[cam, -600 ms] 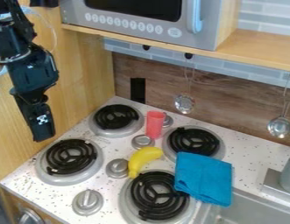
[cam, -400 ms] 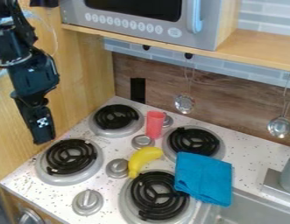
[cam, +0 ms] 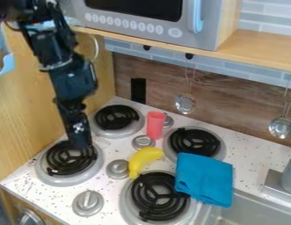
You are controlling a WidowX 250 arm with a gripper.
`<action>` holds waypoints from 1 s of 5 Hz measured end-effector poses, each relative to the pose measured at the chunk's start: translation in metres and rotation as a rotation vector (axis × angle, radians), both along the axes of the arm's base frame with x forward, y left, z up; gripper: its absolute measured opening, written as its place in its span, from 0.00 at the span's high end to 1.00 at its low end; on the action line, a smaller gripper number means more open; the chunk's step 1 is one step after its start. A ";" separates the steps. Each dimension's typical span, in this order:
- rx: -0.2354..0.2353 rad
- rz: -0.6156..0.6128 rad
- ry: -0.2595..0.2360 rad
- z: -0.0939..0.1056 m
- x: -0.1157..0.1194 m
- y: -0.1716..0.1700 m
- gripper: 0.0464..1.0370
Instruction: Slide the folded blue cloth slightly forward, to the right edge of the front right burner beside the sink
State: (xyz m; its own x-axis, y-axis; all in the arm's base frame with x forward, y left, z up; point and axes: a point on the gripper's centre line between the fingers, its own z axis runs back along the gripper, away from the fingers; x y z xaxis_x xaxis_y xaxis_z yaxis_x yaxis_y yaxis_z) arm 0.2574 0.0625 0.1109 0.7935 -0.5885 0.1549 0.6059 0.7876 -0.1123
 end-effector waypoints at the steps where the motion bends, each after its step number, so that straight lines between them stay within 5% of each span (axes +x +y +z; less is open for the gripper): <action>1: -0.008 -0.017 0.003 0.001 0.000 -0.001 0.04; 2: -0.007 -0.013 0.004 0.001 0.000 -0.001 0.04; 3: 0.059 0.056 0.047 -0.034 0.019 -0.002 0.04; 4: 0.158 0.025 0.050 -0.056 0.054 -0.041 0.04; 5: 0.200 0.084 0.014 -0.072 0.077 -0.079 0.04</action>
